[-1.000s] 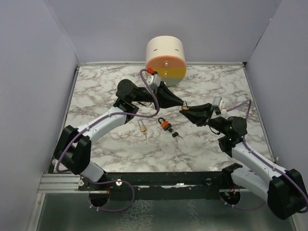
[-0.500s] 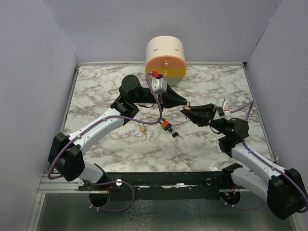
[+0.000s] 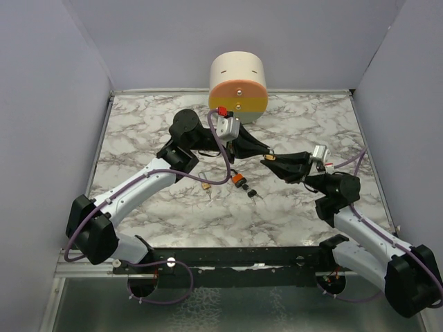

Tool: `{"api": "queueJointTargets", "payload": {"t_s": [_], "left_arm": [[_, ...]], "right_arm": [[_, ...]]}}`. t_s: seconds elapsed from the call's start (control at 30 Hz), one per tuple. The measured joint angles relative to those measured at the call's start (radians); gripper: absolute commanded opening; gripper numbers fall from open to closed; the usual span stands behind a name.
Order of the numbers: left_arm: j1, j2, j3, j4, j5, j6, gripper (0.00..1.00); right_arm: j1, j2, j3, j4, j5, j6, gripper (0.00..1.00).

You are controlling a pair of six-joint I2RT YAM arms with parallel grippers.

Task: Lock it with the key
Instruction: Lock the lock.

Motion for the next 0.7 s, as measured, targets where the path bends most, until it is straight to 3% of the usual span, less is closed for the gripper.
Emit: {"api": "queueJointTargets", "payload": {"t_s": [0.7], "left_arm": [[-0.012, -0.003, 0.0, 0.005, -0.018, 0.007, 0.0]], "right_arm": [[0.011, -0.028, -0.011, 0.001, 0.089, -0.08, 0.02]]}}
